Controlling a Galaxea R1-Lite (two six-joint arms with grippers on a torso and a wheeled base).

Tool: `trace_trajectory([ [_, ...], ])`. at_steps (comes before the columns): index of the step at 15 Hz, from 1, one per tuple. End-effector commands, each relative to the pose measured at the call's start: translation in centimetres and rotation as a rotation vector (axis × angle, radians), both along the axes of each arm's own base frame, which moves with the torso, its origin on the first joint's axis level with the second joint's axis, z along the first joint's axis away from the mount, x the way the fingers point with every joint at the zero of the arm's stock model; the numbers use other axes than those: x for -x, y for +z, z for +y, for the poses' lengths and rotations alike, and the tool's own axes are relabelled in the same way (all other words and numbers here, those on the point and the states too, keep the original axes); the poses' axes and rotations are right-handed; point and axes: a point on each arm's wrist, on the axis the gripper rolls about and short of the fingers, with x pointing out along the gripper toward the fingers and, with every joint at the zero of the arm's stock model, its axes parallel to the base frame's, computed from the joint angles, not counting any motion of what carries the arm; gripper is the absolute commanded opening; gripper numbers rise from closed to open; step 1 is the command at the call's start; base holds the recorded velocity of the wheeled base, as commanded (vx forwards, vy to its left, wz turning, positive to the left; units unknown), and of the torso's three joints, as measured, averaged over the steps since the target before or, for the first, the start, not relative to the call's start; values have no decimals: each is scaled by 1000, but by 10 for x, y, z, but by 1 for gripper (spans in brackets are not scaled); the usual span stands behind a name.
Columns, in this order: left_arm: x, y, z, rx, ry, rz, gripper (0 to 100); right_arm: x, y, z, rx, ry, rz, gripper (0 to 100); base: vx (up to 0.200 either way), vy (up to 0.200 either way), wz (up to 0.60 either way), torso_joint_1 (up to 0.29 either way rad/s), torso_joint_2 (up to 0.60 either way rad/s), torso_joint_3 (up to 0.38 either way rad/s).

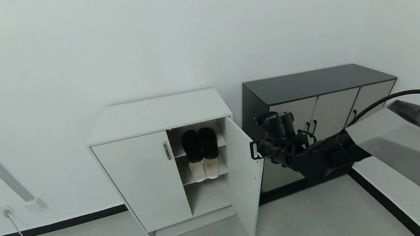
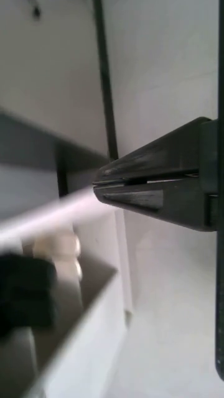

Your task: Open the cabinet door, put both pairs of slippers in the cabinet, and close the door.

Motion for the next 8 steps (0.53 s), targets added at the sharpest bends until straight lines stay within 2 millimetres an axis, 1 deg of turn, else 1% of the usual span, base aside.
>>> trace_trajectory([
  [1,0,0,0,2,2,1,0,19,18,5,-19,36,-34,0,0,0,0,0,0,0],
  [2,0,0,0,3,2,1,0,18,19,5,-19,39,-54,0,0,0,0,0,0,0],
  [3,0,0,0,3,2,1,0,12,15,0,-2,41,-57,0,0,0,0,0,0,0],
  [4,0,0,0,2,0,1,0,6,8,-2,3,37,-47,0,0,0,0,0,0,0],
  [6,0,0,0,3,0,1,0,1,-8,-1,17,33,-17,0,0,0,0,0,0,0],
  [7,0,0,0,3,0,1,0,-2,-21,2,32,34,6,0,0,0,0,0,0,0],
  [8,0,0,0,2,2,1,0,-2,-28,6,38,44,15,0,0,0,0,0,0,0],
])
